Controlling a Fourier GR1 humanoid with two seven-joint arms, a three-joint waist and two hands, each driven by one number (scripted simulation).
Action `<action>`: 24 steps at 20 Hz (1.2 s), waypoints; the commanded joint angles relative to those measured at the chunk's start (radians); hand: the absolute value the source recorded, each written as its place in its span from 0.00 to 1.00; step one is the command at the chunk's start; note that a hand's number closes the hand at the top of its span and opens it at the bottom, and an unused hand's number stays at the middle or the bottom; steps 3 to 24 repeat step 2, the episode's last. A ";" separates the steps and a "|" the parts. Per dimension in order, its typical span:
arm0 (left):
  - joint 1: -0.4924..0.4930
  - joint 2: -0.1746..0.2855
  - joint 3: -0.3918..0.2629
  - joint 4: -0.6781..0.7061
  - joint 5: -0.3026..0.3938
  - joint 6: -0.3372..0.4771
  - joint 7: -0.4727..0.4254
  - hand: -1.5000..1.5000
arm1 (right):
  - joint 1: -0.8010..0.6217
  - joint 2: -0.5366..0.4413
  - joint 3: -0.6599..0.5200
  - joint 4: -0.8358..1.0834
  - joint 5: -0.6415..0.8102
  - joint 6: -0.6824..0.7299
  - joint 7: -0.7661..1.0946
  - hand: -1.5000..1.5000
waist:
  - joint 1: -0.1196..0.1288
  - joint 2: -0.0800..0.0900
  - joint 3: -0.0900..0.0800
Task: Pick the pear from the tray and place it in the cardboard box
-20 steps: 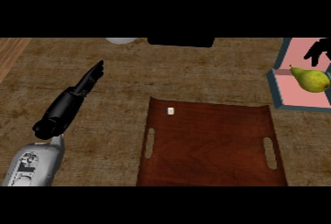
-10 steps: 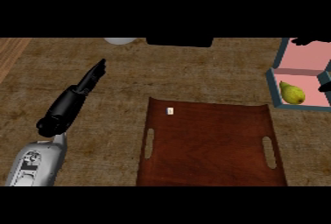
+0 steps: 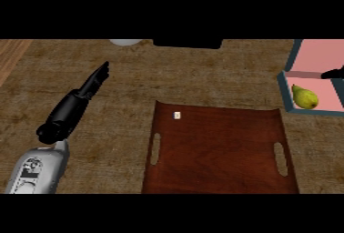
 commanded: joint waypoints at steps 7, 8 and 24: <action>-0.020 -0.003 0.008 0.000 0.002 0.008 0.014 0.50 | -0.033 -0.056 -0.112 0.096 -0.122 0.231 0.010 0.00 | 0.003 0.009 0.002; -0.020 -0.003 0.008 0.000 0.002 0.008 0.014 0.50 | -0.033 -0.056 -0.112 0.096 -0.122 0.231 0.010 0.00 | 0.003 0.009 0.002; -0.020 -0.003 0.008 0.000 0.002 0.008 0.014 0.50 | -0.033 -0.056 -0.112 0.096 -0.122 0.231 0.010 0.00 | 0.003 0.009 0.002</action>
